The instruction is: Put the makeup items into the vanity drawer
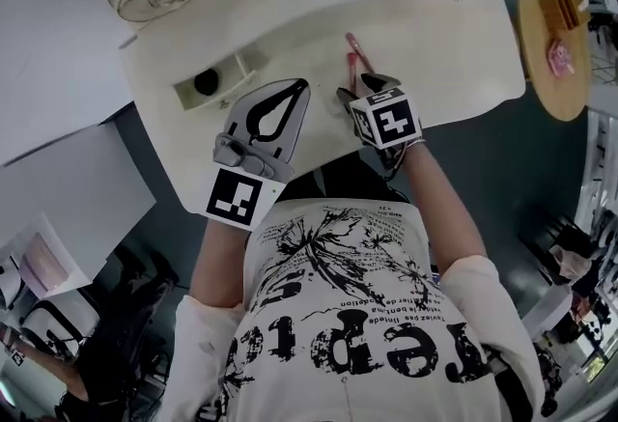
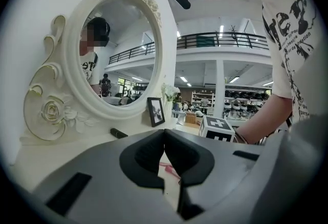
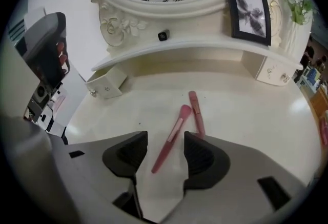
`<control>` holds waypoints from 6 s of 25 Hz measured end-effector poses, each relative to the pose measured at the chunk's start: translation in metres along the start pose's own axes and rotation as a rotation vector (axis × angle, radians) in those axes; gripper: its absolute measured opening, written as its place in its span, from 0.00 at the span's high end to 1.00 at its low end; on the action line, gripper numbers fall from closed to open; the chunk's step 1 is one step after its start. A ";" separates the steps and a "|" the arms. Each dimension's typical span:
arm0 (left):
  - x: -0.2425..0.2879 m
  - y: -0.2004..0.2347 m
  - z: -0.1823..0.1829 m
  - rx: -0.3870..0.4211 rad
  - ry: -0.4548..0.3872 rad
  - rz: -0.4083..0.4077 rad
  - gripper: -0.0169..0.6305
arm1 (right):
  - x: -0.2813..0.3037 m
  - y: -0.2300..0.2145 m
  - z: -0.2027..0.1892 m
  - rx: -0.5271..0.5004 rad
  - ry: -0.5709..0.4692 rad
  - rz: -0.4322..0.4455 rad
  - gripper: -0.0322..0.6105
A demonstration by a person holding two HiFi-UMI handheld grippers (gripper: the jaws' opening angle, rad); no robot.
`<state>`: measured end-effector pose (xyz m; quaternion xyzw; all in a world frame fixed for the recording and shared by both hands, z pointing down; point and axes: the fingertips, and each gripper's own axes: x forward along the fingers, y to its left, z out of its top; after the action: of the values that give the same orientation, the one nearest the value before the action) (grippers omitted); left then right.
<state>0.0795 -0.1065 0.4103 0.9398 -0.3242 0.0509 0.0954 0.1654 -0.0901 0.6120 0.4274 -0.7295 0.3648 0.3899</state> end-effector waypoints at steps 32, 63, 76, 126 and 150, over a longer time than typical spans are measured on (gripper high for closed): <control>-0.093 0.056 0.057 0.054 -0.142 0.373 0.95 | -0.038 0.095 0.129 -0.508 -0.095 0.098 0.85; -0.220 0.102 0.011 -0.032 -0.098 0.718 0.95 | 0.036 0.250 0.139 -0.877 -0.002 0.382 0.64; -0.170 0.078 0.035 0.001 -0.121 0.554 0.95 | -0.007 0.184 0.139 -0.680 -0.090 0.269 0.57; 0.008 0.013 0.017 -0.007 -0.046 0.196 0.95 | -0.022 -0.030 0.063 -0.241 0.008 0.019 0.86; -0.187 0.079 0.024 -0.011 -0.108 0.647 0.95 | -0.011 0.221 0.140 -0.790 -0.042 0.410 0.86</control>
<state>-0.1159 -0.0605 0.3685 0.7889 -0.6108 0.0268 0.0620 -0.0674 -0.1263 0.4987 0.0994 -0.8904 0.1188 0.4279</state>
